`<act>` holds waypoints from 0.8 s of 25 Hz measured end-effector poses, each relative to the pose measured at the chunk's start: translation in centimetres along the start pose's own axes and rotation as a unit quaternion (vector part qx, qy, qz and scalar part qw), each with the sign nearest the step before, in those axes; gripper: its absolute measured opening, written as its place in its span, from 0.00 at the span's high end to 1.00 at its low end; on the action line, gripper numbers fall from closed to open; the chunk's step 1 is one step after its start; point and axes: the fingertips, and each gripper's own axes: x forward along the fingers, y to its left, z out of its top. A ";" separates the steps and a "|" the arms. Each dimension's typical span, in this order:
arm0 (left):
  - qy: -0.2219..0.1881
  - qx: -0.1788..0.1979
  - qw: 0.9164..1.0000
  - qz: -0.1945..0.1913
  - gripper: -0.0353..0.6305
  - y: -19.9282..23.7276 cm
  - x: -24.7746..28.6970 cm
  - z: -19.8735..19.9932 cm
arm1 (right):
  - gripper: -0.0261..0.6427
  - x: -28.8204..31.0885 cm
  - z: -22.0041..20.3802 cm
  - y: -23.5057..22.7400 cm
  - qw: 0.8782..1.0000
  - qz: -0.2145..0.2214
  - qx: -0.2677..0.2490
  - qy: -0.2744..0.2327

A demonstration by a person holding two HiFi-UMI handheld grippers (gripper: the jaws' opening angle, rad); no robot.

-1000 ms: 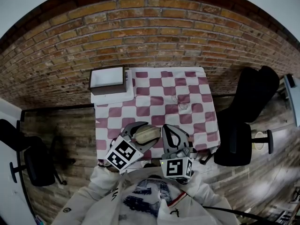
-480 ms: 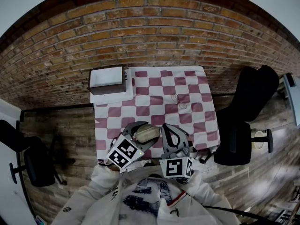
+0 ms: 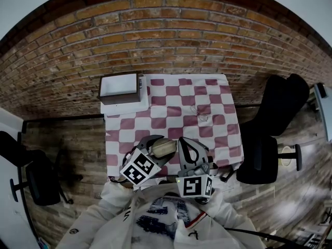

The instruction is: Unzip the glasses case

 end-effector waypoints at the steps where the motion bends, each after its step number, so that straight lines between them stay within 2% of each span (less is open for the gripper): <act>1: 0.001 -0.001 1.000 0.000 0.52 0.0 0.0 0.0 | 0.94 0.0 0.0 0.0 1.000 0.001 0.000 0.000; 20: 0.046 0.008 0.999 -0.007 0.52 -0.4 1.4 -1.6 | 0.94 -0.5 0.0 0.2 1.000 0.001 -0.004 -0.001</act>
